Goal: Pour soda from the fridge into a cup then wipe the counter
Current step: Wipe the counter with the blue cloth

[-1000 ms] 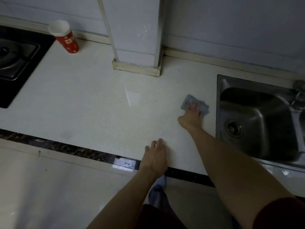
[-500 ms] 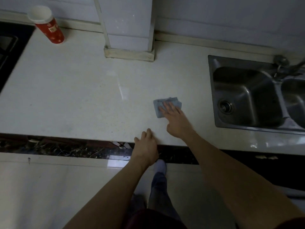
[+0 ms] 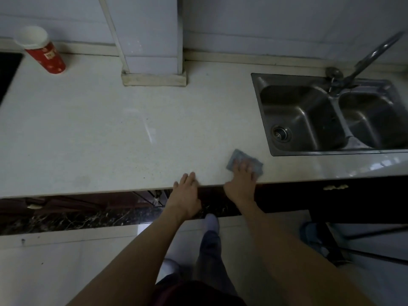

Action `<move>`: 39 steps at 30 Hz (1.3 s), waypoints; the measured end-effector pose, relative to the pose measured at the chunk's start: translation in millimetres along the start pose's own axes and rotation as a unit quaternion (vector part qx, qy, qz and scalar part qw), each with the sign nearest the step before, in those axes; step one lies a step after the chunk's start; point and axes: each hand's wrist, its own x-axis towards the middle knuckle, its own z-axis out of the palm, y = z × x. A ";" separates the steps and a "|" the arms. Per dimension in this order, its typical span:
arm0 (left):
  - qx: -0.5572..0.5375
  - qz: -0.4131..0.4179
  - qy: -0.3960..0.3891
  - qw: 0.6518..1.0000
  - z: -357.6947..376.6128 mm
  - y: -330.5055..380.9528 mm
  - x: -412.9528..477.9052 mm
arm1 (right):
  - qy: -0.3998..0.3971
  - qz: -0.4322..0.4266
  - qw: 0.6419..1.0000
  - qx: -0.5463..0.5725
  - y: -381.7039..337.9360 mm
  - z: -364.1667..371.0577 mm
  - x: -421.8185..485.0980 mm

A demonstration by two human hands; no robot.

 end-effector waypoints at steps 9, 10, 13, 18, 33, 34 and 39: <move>-0.027 -0.025 0.072 0.997 4.0 -17.1 -20.6 | -0.020 -0.225 0.973 -0.052 -2.6 15.4 -27.0; -0.030 -0.031 0.066 0.997 2.2 -18.6 -23.3 | -0.020 -0.232 0.971 -0.046 1.8 14.2 -26.0; -0.032 -0.043 0.041 0.998 -3.4 -26.1 -31.1 | -0.013 -0.187 0.982 -0.004 -14.2 14.1 -27.8; -0.037 -0.062 0.026 0.997 -7.4 -40.2 -39.7 | -0.043 -0.098 0.994 -0.012 -82.1 30.7 -50.4; -0.025 -0.077 0.065 0.995 -52.2 -91.6 14.1 | -0.081 -0.234 0.958 -0.142 -164.8 18.6 73.1; -0.028 -0.084 0.069 0.994 -56.8 -95.1 20.7 | -0.075 -0.233 0.958 -0.150 -170.4 14.7 88.4; -0.016 -0.109 0.061 0.992 -81.1 -125.0 42.7 | -0.078 -0.224 0.959 -0.155 -198.4 -3.5 163.5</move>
